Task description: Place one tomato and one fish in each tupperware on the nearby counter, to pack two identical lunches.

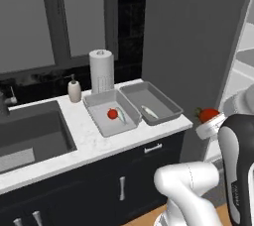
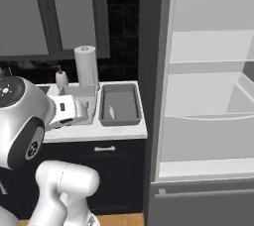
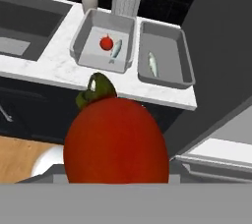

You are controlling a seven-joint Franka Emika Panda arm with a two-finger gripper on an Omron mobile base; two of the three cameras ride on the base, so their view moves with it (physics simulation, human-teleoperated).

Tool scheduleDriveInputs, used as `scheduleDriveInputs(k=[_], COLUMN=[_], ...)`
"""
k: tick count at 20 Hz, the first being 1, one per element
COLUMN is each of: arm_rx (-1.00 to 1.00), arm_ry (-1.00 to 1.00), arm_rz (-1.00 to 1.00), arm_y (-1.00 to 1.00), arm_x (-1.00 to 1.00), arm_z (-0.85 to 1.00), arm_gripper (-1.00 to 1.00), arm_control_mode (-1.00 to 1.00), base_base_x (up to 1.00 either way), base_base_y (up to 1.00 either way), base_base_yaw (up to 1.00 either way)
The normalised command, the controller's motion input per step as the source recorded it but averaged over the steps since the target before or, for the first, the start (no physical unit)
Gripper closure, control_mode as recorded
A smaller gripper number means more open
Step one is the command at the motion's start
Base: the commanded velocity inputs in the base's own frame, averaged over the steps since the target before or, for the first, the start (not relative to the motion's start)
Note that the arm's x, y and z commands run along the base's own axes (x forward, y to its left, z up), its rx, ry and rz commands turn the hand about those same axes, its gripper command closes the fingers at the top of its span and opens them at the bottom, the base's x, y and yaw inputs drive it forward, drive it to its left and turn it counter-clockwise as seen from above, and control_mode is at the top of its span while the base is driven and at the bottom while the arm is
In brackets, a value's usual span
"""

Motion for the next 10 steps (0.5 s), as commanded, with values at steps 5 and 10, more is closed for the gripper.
scheduleDriveInputs(k=[5,10], arm_rx=[0.00,0.00], arm_ry=[0.00,0.00], arm_rz=[0.00,0.00], arm_y=[0.00,0.00], arm_x=[0.00,0.00], arm_z=[0.00,0.00], arm_gripper=[1.00,1.00], arm_control_mode=[1.00,1.00], base_base_x=[0.71,0.72], base_base_y=[0.34,0.60], base_base_yaw=[-0.25,-0.27])
